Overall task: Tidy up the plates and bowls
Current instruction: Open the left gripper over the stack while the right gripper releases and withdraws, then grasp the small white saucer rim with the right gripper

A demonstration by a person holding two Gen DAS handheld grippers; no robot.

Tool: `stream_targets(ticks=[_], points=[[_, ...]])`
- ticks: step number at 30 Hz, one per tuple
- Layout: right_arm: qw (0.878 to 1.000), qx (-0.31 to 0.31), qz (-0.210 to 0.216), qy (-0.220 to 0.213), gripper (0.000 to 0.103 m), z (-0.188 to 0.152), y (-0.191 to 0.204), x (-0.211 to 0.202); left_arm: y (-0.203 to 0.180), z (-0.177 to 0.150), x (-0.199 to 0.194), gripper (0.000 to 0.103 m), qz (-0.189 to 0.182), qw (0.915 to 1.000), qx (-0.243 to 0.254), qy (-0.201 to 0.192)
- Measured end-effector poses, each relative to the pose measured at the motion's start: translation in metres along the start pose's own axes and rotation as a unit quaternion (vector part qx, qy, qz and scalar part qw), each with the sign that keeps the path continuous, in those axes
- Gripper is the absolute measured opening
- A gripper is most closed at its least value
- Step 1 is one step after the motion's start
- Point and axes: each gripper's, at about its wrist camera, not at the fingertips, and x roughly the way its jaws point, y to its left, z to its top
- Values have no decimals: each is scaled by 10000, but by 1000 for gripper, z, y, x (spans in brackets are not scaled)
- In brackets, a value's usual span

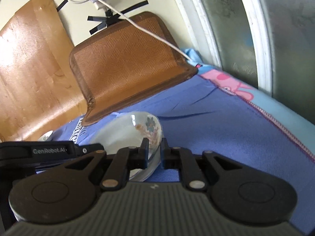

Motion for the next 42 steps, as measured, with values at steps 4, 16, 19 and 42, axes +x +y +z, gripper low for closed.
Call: stream_targets(ticks=[4,16,19,42], points=[[9993,-3,-125,-365,33,3,0,-8,-3,0,-15,20,117,9994,180,-273],[9936,-634,937,-35,33,-6,79,2,101,-13,-83,20,1260,9895,-227,-667],[9861,-856,1369,400,33,-17,115,19,156,-19,-103,20,1796,9788,-664,-728],[9679,-265,1055,2263,14,-4,314,245,289,-40,-146,23,3298,9276,-1266,-1211]])
